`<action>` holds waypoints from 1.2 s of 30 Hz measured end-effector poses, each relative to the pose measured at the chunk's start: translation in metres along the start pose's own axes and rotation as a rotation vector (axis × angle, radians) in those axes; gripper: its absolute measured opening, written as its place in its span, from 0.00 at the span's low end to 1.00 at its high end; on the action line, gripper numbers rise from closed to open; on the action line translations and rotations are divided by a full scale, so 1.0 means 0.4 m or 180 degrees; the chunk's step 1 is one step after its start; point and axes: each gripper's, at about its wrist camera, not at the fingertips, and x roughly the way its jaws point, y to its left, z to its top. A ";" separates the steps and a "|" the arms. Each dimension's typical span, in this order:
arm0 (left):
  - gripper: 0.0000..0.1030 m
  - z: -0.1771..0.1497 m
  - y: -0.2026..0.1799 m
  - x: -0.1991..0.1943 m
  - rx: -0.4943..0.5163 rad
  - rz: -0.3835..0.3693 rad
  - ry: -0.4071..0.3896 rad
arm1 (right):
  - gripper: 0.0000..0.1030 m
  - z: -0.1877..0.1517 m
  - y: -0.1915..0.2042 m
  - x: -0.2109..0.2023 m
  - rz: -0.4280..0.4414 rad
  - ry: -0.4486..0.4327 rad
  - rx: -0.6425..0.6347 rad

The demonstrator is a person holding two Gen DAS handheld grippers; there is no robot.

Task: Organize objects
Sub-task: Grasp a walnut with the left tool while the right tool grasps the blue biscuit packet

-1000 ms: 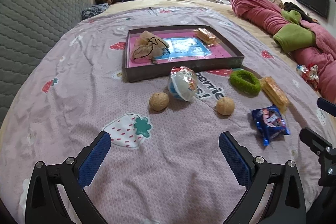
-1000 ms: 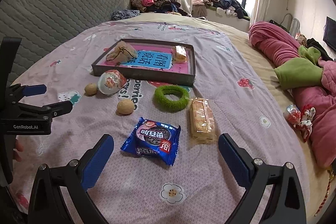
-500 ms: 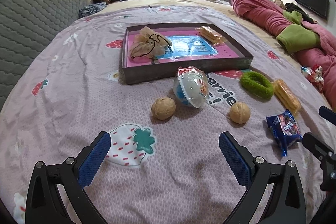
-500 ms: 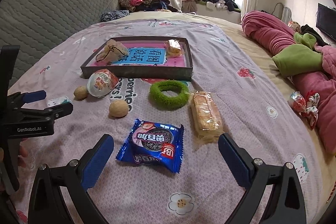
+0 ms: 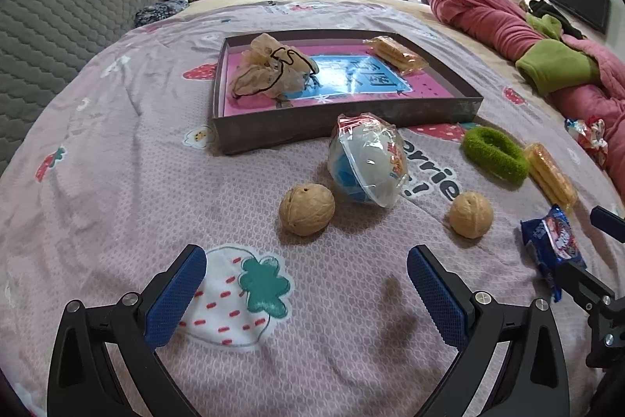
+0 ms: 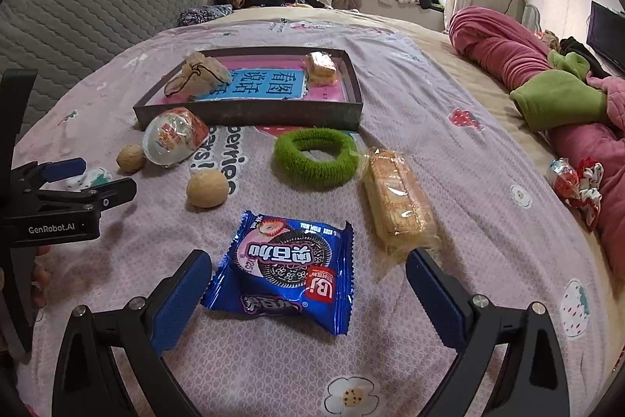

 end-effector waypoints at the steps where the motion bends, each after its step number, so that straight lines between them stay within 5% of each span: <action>1: 1.00 0.002 0.001 0.006 0.0003 -0.0001 0.0007 | 0.98 0.000 0.000 0.003 0.0008 0.0000 0.0010; 14: 0.99 0.025 0.036 0.049 -0.0120 -0.0089 -0.0007 | 0.97 0.004 0.014 0.037 -0.0010 0.0049 0.0080; 20: 0.91 0.036 0.031 0.056 -0.0078 -0.0158 -0.0006 | 0.84 0.005 0.034 0.061 -0.0027 0.0144 0.0072; 25: 0.64 0.041 0.027 0.060 -0.0053 -0.0211 -0.0003 | 0.77 0.005 0.028 0.071 0.0073 0.0169 0.0149; 36: 0.50 0.043 0.012 0.068 0.0041 -0.0380 0.0026 | 0.68 0.006 0.042 0.066 0.0151 0.0130 0.0083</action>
